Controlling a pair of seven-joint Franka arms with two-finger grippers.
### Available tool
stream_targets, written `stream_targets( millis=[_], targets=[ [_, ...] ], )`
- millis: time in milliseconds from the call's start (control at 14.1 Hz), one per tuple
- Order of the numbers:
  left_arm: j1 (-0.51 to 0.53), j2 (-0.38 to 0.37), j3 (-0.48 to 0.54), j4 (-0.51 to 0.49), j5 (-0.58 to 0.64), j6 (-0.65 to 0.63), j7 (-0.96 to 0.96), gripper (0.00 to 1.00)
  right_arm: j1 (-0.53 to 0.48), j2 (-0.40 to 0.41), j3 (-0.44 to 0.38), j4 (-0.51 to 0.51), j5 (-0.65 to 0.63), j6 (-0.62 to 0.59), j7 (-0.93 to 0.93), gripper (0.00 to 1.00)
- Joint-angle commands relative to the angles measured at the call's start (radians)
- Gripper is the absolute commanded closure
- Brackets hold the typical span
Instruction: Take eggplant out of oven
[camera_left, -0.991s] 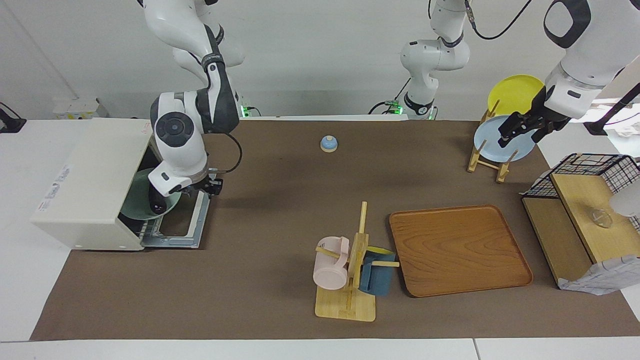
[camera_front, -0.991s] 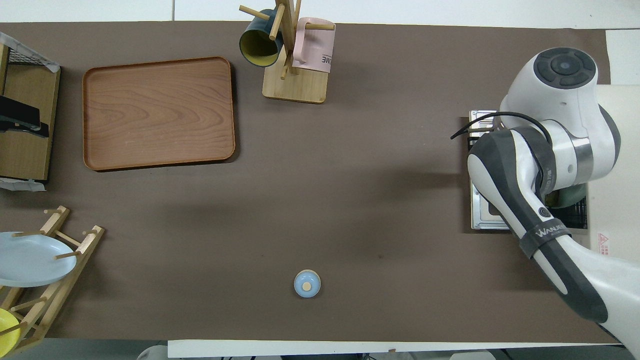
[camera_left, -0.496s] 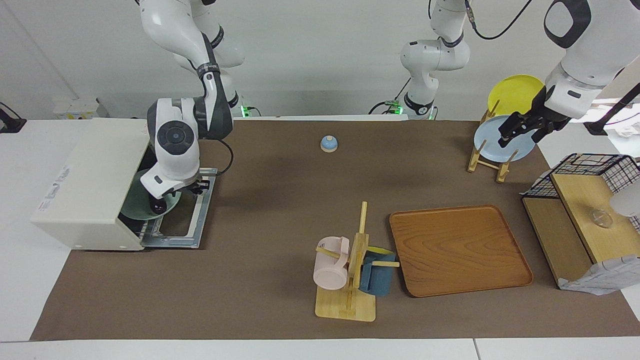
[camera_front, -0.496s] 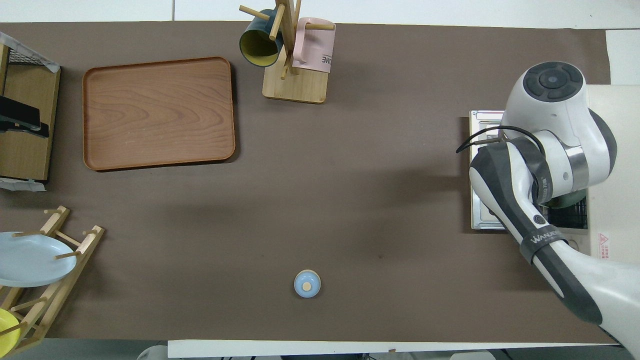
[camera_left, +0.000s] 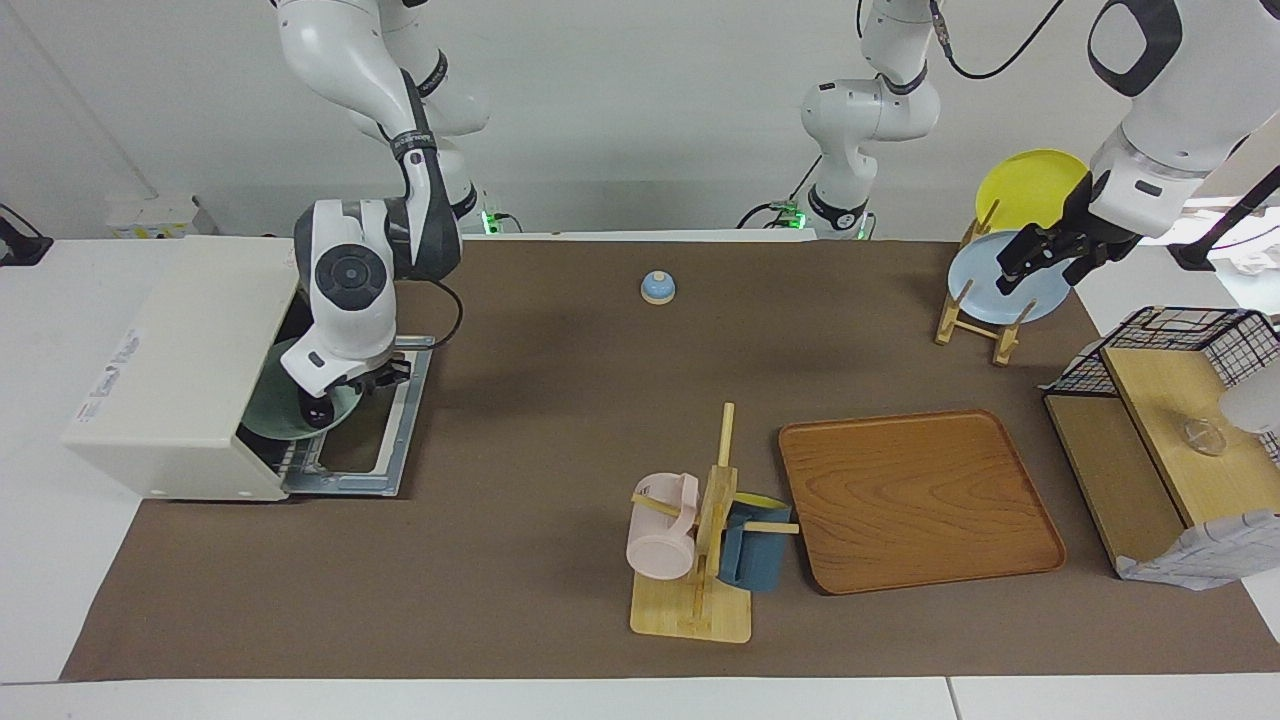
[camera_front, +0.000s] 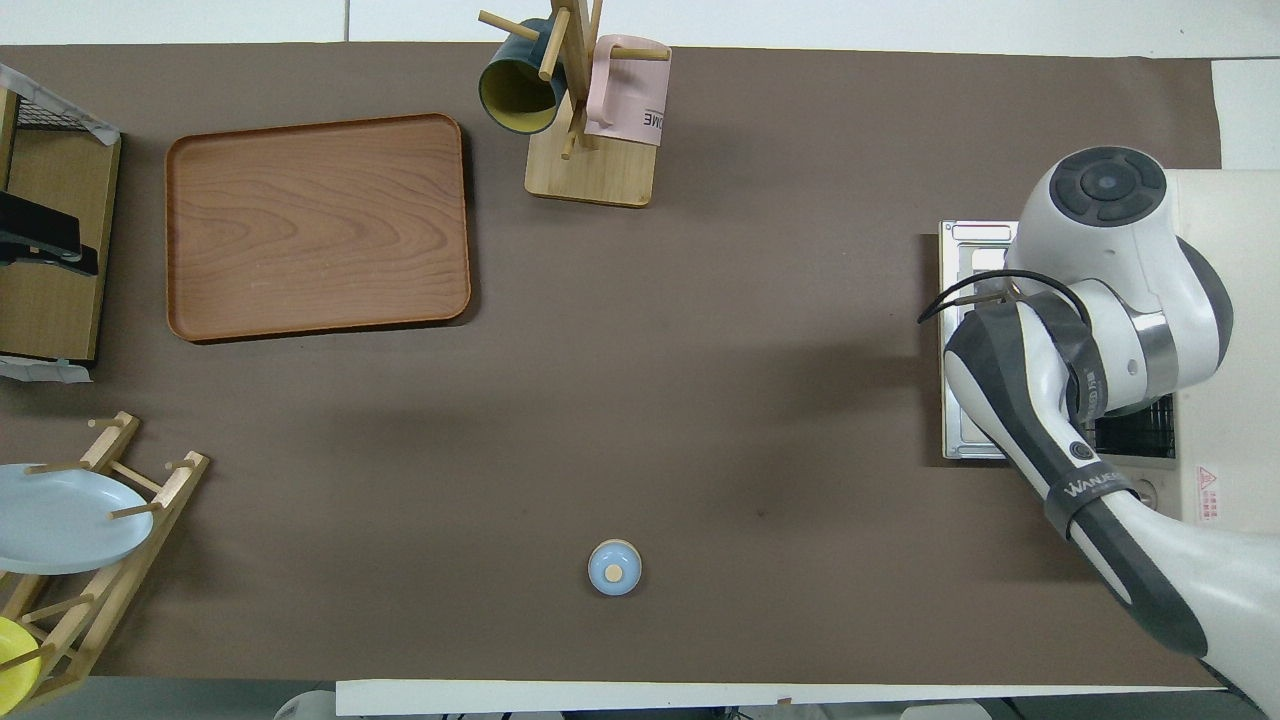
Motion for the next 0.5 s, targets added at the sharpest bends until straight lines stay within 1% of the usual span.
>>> stream_targets(
  millis=[0, 71, 142, 212, 354, 425],
  targets=[
    [0.001, -0.020, -0.001, -0.016, 0.001, -0.011, 0.001, 0.00, 0.083, -0.015, 0.010, 0.029, -0.042, -0.055, -0.010, 1.00],
    [0.001, -0.020, -0.003, -0.016, 0.001, -0.005, -0.003, 0.00, 0.146, 0.007, 0.011, 0.087, -0.033, -0.108, 0.000, 1.00],
    [-0.009, -0.020, -0.003, -0.016, 0.001, -0.005, 0.000, 0.00, 0.212, 0.045, 0.011, 0.157, -0.025, -0.166, 0.051, 1.00],
    [-0.014, -0.020, -0.006, -0.016, 0.001, -0.005, 0.003, 0.00, 0.285, 0.100, 0.013, 0.252, -0.011, -0.232, 0.151, 1.00],
    [0.001, -0.020, -0.005, -0.017, 0.001, -0.008, 0.001, 0.00, 0.414, 0.253, 0.013, 0.490, 0.089, -0.329, 0.291, 1.00],
    [0.013, -0.020, -0.001, -0.019, 0.001, -0.005, -0.007, 0.00, 0.476, 0.325, 0.013, 0.591, 0.119, -0.378, 0.353, 1.00]
  ],
)
